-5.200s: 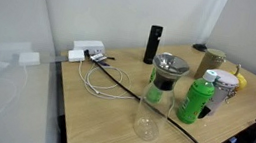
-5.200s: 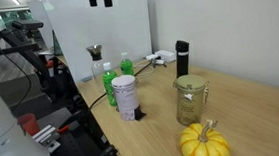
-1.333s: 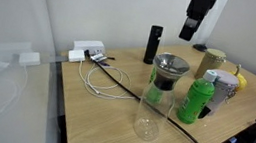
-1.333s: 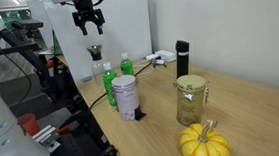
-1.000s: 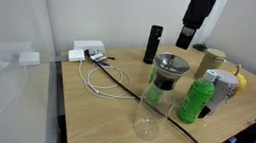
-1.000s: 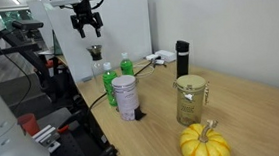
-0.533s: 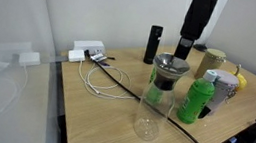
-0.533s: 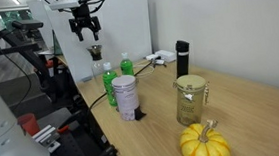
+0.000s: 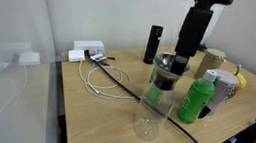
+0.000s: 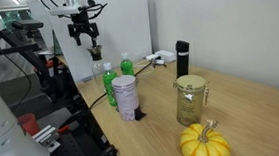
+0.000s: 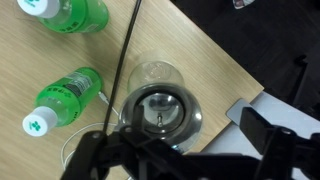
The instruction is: Remove the silver lid from the top of the clear bottle and place it on the table
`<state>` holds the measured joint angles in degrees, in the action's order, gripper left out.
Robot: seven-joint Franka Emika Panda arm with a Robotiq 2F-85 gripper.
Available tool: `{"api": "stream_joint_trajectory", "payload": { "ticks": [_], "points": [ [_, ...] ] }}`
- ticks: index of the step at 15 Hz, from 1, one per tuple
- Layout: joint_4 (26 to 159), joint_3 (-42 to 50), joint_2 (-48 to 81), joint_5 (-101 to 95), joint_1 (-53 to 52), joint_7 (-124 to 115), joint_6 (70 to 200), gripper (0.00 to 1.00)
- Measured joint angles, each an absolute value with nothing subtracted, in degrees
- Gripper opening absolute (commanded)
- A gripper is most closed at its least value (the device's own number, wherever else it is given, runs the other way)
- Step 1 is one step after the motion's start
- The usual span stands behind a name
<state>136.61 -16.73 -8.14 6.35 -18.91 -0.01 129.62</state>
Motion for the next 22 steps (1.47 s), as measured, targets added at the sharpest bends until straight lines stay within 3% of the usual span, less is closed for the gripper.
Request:
{"api": "stream_joint_trajectory", "payload": {
  "ticks": [3, 10, 16, 17, 19, 22],
  "points": [
    [136.6, -16.7, -7.6, 6.3, -18.9, 0.0, 131.2, 0.69],
    [136.6, -16.2, -7.1, 6.1, -18.4, -0.1, 133.6, 0.76],
    [136.8, -15.6, -7.1, 5.9, -17.7, -0.1, 133.7, 0.74],
    [136.8, -15.6, -7.1, 5.9, -17.7, -0.1, 133.7, 0.70],
    [136.8, -15.6, -7.1, 5.9, -17.7, -0.1, 133.7, 0.50],
    [136.8, -15.6, -7.1, 5.9, -17.7, -0.1, 133.7, 0.29]
  ]
}}
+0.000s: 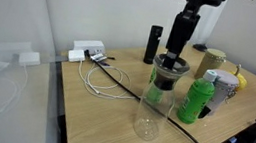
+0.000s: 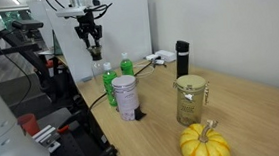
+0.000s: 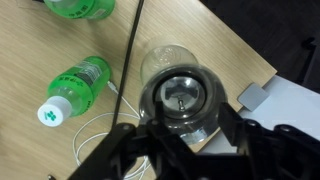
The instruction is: Remove the silver lid from the top of the clear bottle and place it on the table
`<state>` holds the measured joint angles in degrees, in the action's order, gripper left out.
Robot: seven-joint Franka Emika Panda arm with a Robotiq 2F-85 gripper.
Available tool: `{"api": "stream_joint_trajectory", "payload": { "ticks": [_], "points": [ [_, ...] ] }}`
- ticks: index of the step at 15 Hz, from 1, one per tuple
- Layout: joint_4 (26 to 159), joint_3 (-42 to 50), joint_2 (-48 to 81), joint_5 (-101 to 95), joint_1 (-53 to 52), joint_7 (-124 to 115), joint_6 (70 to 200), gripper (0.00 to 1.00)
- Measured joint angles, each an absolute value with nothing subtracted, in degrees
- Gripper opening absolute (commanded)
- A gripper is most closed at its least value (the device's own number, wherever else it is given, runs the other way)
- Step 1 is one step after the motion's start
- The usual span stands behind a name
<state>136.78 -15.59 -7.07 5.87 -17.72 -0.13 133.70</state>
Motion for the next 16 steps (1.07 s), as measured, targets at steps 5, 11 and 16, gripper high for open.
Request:
{"api": "stream_joint_trajectory", "payload": {
  "ticks": [5, 11, 16],
  "points": [
    [136.9, -15.6, -7.1, 5.9, -17.7, -0.2, 133.7, 0.26],
    [137.7, -15.6, -7.0, 5.6, -17.7, -0.2, 133.7, 0.30],
    [138.4, -15.6, -7.0, 5.5, -17.7, -0.2, 133.7, 0.01]
  ]
}}
